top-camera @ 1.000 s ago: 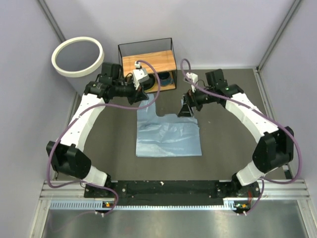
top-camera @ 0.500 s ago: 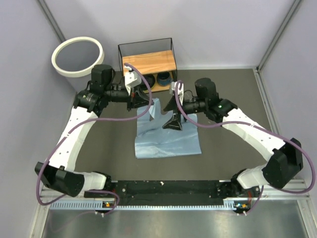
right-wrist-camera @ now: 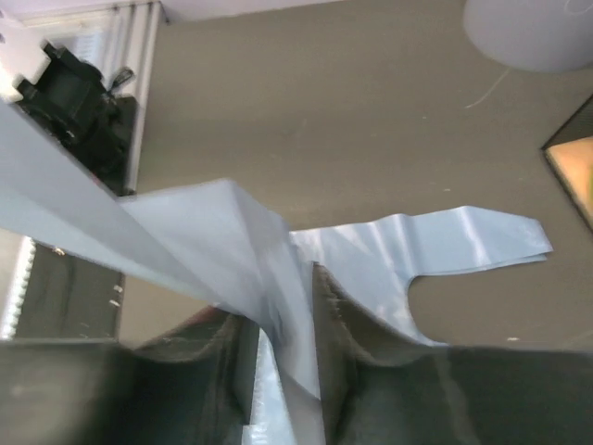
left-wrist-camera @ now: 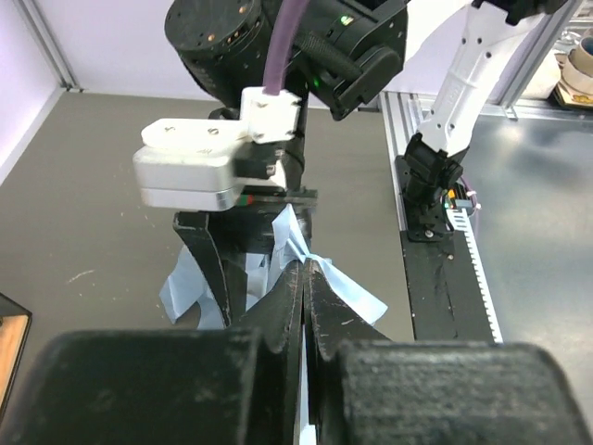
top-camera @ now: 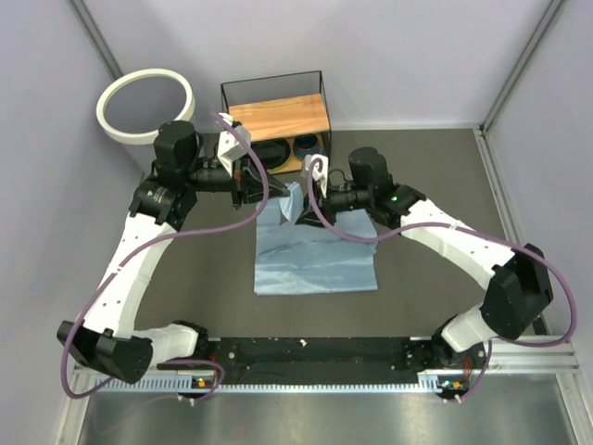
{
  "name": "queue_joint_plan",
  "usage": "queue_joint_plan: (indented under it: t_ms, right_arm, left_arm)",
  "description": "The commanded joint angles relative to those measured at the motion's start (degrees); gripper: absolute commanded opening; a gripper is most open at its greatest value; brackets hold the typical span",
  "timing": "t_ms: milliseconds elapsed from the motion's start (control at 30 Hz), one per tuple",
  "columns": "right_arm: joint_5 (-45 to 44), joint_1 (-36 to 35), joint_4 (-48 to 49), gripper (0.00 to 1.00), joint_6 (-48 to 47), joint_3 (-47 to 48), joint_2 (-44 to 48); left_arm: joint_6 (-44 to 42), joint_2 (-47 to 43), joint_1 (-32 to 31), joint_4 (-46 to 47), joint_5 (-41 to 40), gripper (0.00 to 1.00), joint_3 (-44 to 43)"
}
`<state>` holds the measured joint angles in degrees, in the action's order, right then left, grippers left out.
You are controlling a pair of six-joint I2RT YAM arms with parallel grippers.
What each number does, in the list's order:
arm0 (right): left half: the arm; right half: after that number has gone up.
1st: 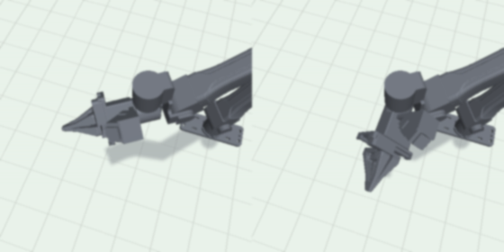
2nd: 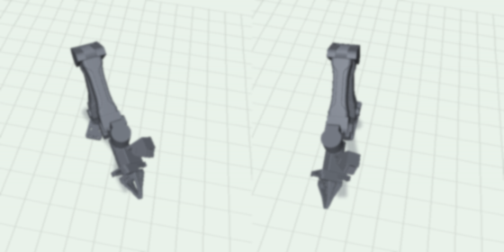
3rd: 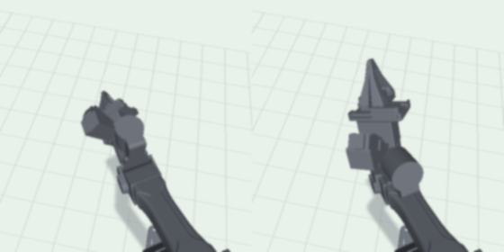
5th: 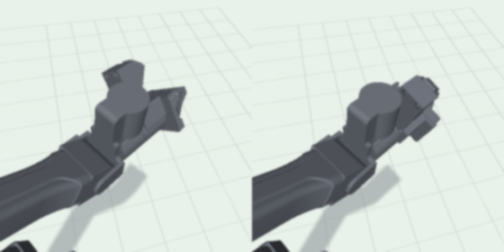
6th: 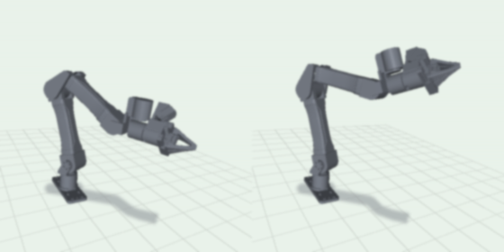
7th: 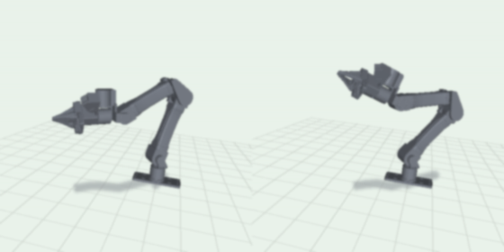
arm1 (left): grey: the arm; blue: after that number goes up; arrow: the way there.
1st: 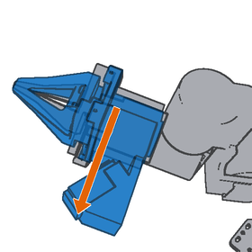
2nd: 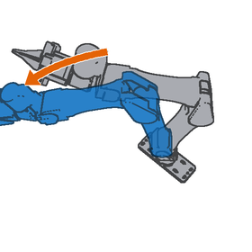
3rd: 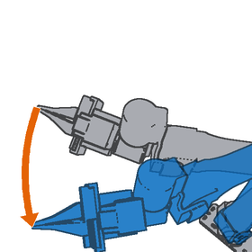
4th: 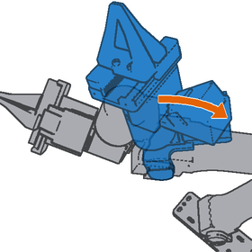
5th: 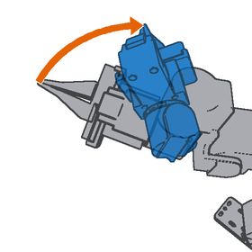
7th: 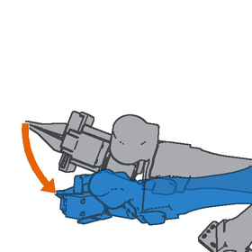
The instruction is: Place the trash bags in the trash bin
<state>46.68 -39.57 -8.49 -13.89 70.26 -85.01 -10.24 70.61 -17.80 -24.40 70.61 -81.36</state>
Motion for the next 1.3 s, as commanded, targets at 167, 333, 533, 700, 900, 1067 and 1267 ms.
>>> queue_joint_plan:
  t_ms: [167, 333, 533, 700, 900, 1067, 1267]
  right_arm:
    - [-5.37, 5.81, 1.55, 0.00, 6.76, 4.97, 5.03]
    - [-3.61, 12.59, -0.38, 0.00, 9.58, 8.23, 8.89]
    - [-7.64, 17.75, -2.32, 0.00, 10.29, 8.14, 16.00]
    - [-10.02, 27.07, -2.67, 0.00, 12.56, 9.72, 19.44]
    - [-13.35, 35.26, -5.12, 0.00, 11.18, 9.99, 23.31]
    - [-23.19, 35.62, -7.50, 0.00, 5.99, 8.67, 27.61]
    - [-29.19, 39.40, -10.57, 0.00, 5.80, 8.84, 29.64]
  left_arm:
    - [13.21, -6.43, 1.97, 11.91, -11.96, 0.61, 5.06]
    - [8.85, -10.75, 3.56, 13.43, -22.42, 0.80, 14.02]
    - [0.14, -15.14, 4.00, 12.10, -30.43, 0.80, 23.68]
    - [-15.65, -17.96, 3.57, 6.66, -26.23, 0.78, 29.50]
    - [-34.82, -14.63, -10.92, -1.09, -37.79, 0.73, 37.05]
    - [-37.30, -6.29, -22.87, 1.99, -46.33, 0.62, 39.26]
    - [-37.22, 3.74, -35.27, 8.83, -57.50, 0.64, 41.46]
